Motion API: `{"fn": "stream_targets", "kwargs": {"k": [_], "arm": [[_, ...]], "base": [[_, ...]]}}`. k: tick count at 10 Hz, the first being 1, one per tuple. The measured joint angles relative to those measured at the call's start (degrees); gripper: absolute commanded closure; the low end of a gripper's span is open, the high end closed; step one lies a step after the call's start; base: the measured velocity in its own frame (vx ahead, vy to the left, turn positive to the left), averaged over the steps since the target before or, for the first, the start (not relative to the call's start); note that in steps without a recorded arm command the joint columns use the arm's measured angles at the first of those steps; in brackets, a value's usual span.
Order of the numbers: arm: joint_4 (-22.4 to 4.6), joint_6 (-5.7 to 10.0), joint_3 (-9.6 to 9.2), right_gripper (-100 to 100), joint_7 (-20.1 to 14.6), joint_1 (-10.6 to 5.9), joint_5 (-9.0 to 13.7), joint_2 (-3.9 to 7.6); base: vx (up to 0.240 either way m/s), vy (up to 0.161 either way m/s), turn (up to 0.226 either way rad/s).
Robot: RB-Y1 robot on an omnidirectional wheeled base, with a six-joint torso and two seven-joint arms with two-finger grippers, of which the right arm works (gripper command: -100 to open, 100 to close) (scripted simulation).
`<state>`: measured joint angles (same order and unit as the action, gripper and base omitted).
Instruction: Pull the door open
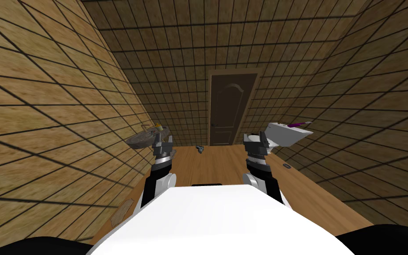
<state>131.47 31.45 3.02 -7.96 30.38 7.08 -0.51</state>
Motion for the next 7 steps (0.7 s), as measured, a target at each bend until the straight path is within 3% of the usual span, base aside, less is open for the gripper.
{"fn": "stream_targets", "kwargs": {"k": [7], "arm": [[-8.1, 0.63, 0.52, -100, 1.1, -3.87, 0.2, 1.79]], "base": [[0.070, -0.021, 0.023]]}}
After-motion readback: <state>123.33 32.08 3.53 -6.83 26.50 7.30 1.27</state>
